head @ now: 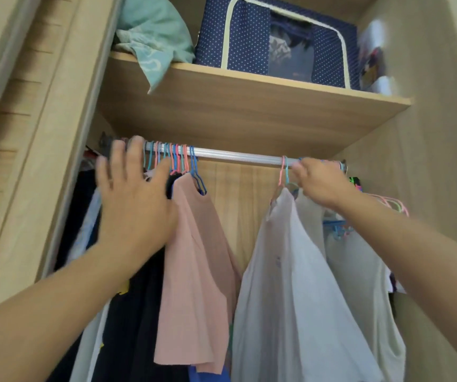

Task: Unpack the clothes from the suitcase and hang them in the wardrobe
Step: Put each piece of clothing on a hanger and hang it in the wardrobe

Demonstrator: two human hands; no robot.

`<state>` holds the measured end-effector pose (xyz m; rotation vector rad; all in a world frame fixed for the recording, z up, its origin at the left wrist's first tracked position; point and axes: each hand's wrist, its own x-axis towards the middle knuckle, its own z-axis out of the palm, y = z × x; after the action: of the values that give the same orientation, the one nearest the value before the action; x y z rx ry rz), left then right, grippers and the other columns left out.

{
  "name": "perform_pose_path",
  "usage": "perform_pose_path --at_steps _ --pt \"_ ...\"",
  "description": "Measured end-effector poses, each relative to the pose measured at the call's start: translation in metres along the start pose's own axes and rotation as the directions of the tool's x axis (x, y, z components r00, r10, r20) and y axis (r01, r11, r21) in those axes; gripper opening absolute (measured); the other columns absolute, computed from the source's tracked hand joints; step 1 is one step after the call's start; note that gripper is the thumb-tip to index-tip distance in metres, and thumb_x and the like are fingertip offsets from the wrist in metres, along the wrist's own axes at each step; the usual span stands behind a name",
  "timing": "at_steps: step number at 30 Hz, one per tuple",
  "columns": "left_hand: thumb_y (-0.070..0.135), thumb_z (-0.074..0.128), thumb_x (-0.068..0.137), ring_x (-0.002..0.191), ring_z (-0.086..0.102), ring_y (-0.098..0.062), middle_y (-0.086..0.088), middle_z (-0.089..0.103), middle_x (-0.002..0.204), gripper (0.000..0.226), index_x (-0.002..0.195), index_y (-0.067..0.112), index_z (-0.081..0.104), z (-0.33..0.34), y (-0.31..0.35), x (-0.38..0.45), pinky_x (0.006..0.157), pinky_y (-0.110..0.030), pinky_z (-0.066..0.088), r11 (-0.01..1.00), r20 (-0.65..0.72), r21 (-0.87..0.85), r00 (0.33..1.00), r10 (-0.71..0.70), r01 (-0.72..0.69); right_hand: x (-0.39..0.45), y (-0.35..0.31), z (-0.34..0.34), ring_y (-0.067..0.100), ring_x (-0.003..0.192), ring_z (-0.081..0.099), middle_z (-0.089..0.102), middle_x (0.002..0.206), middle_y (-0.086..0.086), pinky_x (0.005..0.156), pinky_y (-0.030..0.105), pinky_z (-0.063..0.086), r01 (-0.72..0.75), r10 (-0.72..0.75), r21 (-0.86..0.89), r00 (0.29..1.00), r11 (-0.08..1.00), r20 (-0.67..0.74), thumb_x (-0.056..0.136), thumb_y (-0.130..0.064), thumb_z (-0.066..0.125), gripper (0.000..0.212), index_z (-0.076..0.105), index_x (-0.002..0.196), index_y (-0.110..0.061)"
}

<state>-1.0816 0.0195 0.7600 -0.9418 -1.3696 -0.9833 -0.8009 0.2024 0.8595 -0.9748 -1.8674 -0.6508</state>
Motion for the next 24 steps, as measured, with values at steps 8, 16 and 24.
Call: perform_pose_path --at_steps 8,16,24 --pt "0.034 0.050 0.098 0.138 0.040 -0.021 -0.007 0.045 0.147 0.054 0.151 0.033 0.039 0.032 0.165 0.007 0.099 -0.023 0.032 0.716 0.511 -0.650 0.844 0.164 0.254 -0.037 0.031 -0.026 0.018 0.088 0.063 0.067 0.108 0.003 0.089 0.035 0.050 -0.479 0.107 0.557 0.815 0.679 0.570 0.103 -0.017 0.044 0.025 0.067 0.115 -0.015" --pt "0.025 0.051 0.094 0.143 0.038 -0.030 -0.008 0.027 0.157 0.078 0.159 0.043 0.011 0.051 0.213 0.004 0.114 -0.033 0.036 0.769 0.634 -0.598 0.720 0.281 0.226 -0.029 0.075 0.004 0.036 0.113 0.056 0.063 0.120 0.014 0.090 0.040 0.048 -0.076 0.089 -0.377 0.996 0.923 0.018 0.090 -0.025 0.059 0.031 0.062 0.118 -0.015" --pt "0.028 0.048 0.094 0.134 0.046 -0.031 -0.002 0.036 0.147 0.066 0.156 0.037 0.025 0.025 0.185 -0.002 0.107 -0.042 0.043 0.862 0.634 -0.500 0.715 0.294 0.089 -0.023 0.058 0.011 0.032 0.105 0.066 0.068 0.114 0.010 0.076 0.036 0.050 0.081 -0.020 -0.538 0.993 0.839 0.117 0.092 -0.004 0.050 0.028 0.063 0.116 -0.011"
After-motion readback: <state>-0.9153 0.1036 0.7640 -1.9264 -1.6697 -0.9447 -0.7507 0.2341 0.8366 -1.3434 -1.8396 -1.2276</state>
